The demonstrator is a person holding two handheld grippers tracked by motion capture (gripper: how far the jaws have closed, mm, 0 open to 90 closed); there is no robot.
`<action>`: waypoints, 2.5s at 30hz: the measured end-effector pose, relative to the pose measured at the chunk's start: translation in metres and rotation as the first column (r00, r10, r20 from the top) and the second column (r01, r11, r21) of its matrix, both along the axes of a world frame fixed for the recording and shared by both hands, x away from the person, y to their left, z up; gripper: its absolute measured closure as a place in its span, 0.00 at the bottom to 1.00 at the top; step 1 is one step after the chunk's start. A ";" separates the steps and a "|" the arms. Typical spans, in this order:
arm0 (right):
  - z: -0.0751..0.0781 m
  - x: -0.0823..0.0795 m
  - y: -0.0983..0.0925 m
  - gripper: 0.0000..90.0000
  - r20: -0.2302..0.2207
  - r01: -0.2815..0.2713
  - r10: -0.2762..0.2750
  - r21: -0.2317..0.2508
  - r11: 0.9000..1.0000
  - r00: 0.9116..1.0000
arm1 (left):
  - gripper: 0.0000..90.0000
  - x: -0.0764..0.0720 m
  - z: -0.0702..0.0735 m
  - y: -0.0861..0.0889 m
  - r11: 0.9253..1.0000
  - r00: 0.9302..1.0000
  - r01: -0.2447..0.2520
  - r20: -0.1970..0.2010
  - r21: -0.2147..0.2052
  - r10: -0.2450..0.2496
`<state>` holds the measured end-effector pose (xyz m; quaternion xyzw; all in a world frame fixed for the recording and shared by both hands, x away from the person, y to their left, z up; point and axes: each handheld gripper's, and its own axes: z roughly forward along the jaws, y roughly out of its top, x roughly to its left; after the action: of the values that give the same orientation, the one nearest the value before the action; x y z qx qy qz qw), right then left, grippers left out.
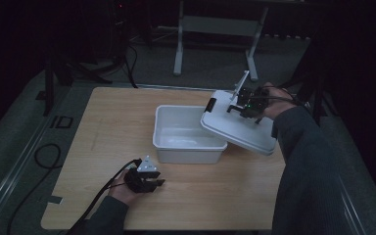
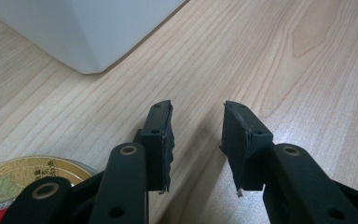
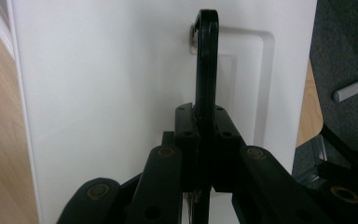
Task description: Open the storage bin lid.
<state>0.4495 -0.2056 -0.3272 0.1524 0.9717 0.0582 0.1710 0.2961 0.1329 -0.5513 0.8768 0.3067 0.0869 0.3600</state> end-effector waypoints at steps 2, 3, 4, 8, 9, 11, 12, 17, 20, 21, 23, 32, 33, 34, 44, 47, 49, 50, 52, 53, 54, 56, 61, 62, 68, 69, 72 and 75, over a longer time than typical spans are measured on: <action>0.000 0.000 -0.002 0.93 0.000 0.006 -0.006 -0.002 1.000 1.000 | 0.70 0.000 0.000 0.000 1.000 1.000 0.000 0.001 0.001 0.000; -0.001 0.000 -0.003 0.93 -0.001 0.009 -0.009 -0.002 1.000 1.000 | 0.70 0.000 0.000 0.000 1.000 1.000 0.000 0.001 0.001 0.000; -0.001 0.000 -0.003 0.93 -0.001 0.009 -0.009 -0.002 1.000 1.000 | 0.70 0.000 0.000 0.000 1.000 1.000 0.000 0.001 0.001 0.000; -0.004 0.000 -0.010 0.93 -0.007 0.023 -0.023 -0.003 1.000 1.000 | 0.70 0.000 0.000 0.000 1.000 1.000 0.000 0.000 0.000 0.000; -0.005 0.001 -0.013 0.93 -0.009 0.029 -0.029 -0.003 1.000 1.000 | 0.70 0.000 0.000 0.000 1.000 1.000 0.001 0.000 0.001 -0.001; -0.006 0.001 -0.015 0.93 -0.013 0.035 -0.035 0.002 0.999 0.999 | 0.70 0.000 0.000 0.000 1.000 1.000 0.001 0.000 0.001 -0.001; -0.007 0.001 -0.016 0.93 -0.013 0.039 -0.039 0.000 0.999 0.999 | 0.70 0.000 0.000 0.000 1.000 1.000 0.002 0.000 0.001 -0.002; -0.008 0.000 -0.021 0.93 -0.016 0.047 -0.047 -0.007 0.999 0.999 | 0.70 0.000 0.000 0.000 1.000 1.000 0.002 0.000 0.001 -0.002; -0.007 0.000 -0.024 0.93 -0.013 0.053 -0.053 0.000 0.999 0.999 | 0.70 0.000 0.000 0.000 1.000 1.000 0.002 0.000 0.001 -0.002; -0.007 0.000 -0.026 0.93 -0.013 0.058 -0.058 0.001 0.998 0.998 | 0.70 0.000 0.000 0.000 1.000 1.000 0.001 0.000 0.002 -0.001; -0.007 -0.001 -0.029 0.93 -0.015 0.066 -0.066 -0.001 0.998 0.998 | 0.70 0.000 0.000 0.000 1.000 1.000 0.001 0.000 0.002 -0.001; -0.012 -0.003 -0.041 0.93 -0.021 0.091 -0.091 -0.006 0.996 0.996 | 0.70 0.000 0.000 0.000 1.000 1.000 0.001 0.000 0.002 -0.001; -0.012 -0.003 -0.041 0.93 -0.021 0.091 -0.091 -0.006 0.996 0.996 | 0.70 0.000 0.000 0.000 1.000 1.000 0.001 0.000 0.001 -0.001; -0.012 -0.003 -0.041 0.93 -0.021 0.091 -0.091 -0.006 0.996 0.996 | 0.70 0.000 0.000 0.000 1.000 1.000 0.001 0.000 0.001 -0.001; -0.012 -0.006 -0.056 0.93 -0.027 0.118 -0.118 -0.006 0.993 0.993 | 0.70 0.000 0.000 0.000 1.000 1.000 0.002 0.000 0.000 -0.002; -0.013 -0.007 -0.059 0.93 -0.027 0.121 -0.121 -0.009 0.993 0.992 | 0.70 0.000 0.000 0.000 1.000 1.000 0.002 0.000 0.001 -0.002; -0.013 -0.007 -0.062 0.93 -0.026 0.128 -0.129 -0.011 0.992 0.991 | 0.70 0.000 0.000 0.000 1.000 1.000 0.002 0.000 0.000 -0.002; -0.014 -0.008 -0.066 0.93 -0.029 0.135 -0.135 -0.010 0.991 0.990 | 0.70 0.000 0.000 0.000 1.000 1.000 0.002 0.000 0.000 -0.002; -0.015 -0.008 -0.067 0.93 -0.029 0.137 -0.137 -0.007 0.991 0.990 | 0.70 0.000 0.000 0.000 1.000 1.000 0.002 0.000 0.000 -0.002; -0.015 -0.008 -0.069 0.93 -0.030 0.138 -0.138 -0.007 0.990 0.990 | 0.70 0.000 0.000 0.000 1.000 1.000 0.002 0.000 0.000 -0.002; -0.017 -0.009 -0.071 0.93 -0.036 0.141 -0.141 -0.006 0.990 0.989 | 0.70 0.000 0.000 0.000 1.000 1.000 0.002 -0.001 -0.001 -0.002; -0.017 -0.009 -0.072 0.93 -0.038 0.142 -0.142 -0.008 0.990 0.989 | 0.70 0.000 0.000 0.000 1.000 1.000 0.001 -0.001 0.000 -0.001; -0.019 -0.010 -0.078 0.93 -0.036 0.151 -0.151 -0.001 0.989 0.988 | 0.70 0.000 0.000 0.000 1.000 1.000 0.001 -0.001 -0.002 -0.001; -0.019 -0.011 -0.081 0.93 -0.034 0.156 -0.156 0.005 0.988 0.987 | 0.70 0.000 0.000 0.000 1.000 1.000 0.001 -0.001 -0.003 -0.001; -0.022 -0.011 -0.086 0.93 -0.040 0.166 -0.166 -0.004 0.986 0.985 | 0.70 0.000 0.000 0.000 1.000 1.000 0.001 -0.001 -0.003 -0.001; -0.025 -0.011 -0.089 0.93 -0.041 0.173 -0.173 -0.006 0.985 0.984 | 0.70 0.000 0.000 0.000 1.000 1.000 0.000 0.000 -0.003 0.000; -0.028 -0.011 -0.092 0.93 -0.046 0.181 -0.181 -0.008 0.984 0.982 | 0.70 0.000 0.000 0.000 1.000 1.000 0.000 -0.001 -0.004 0.000; -0.031 -0.012 -0.094 0.93 -0.049 0.183 -0.183 -0.013 0.983 0.982 | 0.70 0.000 0.000 0.000 1.000 1.000 0.001 -0.001 -0.005 -0.001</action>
<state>0.4378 -0.2994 -0.3583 0.2418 0.9577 0.0341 0.1520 0.2964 0.1325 -0.5516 0.8761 0.3069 0.0856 0.3619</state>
